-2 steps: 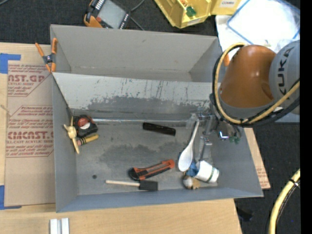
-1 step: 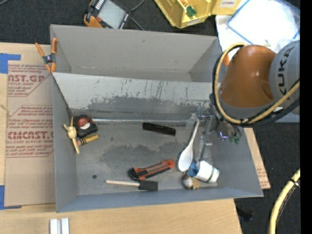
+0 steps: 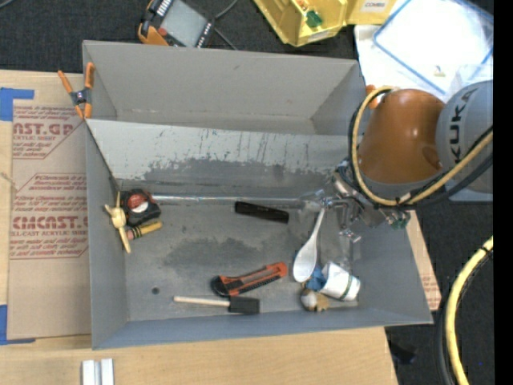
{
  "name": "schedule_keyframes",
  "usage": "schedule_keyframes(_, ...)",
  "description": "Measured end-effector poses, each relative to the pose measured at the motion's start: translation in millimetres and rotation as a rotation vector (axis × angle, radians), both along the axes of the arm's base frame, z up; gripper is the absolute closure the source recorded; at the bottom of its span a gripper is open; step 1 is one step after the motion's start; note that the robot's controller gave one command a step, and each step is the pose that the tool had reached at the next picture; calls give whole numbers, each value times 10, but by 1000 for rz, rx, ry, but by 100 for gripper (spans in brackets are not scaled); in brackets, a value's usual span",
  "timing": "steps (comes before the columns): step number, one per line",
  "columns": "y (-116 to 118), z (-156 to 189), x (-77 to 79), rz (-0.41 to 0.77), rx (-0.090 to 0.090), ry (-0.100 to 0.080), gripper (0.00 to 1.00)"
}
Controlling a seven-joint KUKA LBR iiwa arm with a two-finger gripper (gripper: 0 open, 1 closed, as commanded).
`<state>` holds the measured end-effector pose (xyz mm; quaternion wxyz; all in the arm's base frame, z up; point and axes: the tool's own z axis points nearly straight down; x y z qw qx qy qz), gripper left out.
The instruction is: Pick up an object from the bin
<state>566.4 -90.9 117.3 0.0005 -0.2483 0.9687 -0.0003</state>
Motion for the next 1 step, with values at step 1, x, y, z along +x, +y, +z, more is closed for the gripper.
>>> schedule_keyframes(1, 96, 305, -83, 277, 0, -5, 0)
